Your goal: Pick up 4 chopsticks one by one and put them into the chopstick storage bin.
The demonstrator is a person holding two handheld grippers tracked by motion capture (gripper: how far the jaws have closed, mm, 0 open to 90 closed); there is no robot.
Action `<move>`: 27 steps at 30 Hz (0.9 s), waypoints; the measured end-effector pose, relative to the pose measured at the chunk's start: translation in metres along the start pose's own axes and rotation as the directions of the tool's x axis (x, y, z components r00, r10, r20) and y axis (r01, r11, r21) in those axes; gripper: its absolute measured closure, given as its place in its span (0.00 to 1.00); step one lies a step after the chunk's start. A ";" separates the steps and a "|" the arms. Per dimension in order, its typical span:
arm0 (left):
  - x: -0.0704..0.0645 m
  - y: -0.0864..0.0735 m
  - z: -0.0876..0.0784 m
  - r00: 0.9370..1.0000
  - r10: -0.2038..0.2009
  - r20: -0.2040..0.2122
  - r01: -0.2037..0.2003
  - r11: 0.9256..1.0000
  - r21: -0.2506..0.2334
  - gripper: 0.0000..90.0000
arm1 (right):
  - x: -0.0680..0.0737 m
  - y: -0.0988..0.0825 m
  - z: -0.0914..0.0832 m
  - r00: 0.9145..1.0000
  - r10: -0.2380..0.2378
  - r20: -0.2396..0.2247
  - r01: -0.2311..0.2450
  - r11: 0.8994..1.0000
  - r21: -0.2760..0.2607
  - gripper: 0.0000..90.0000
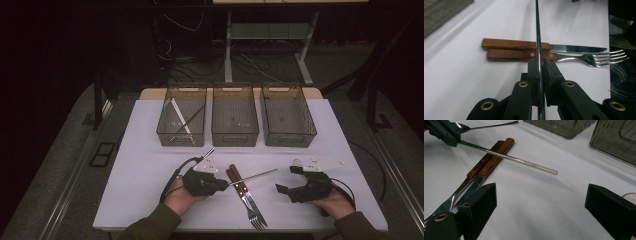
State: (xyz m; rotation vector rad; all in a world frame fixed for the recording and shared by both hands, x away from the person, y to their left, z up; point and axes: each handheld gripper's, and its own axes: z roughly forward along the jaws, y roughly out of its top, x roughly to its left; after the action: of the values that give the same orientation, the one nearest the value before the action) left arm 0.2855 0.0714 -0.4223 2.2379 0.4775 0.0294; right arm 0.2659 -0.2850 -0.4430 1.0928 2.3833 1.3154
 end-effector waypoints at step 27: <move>0.030 -0.009 -0.046 0.992 -0.074 -0.105 0.062 0.992 -0.108 0.94 | -0.001 0.000 -0.001 1.000 0.002 0.000 -0.002 1.000 -0.002 0.11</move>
State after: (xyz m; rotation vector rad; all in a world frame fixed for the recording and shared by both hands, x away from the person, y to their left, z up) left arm 0.3025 0.1204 -0.4027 2.1233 0.5975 0.1383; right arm 0.2661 -0.2860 -0.4428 1.0950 2.3810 1.3175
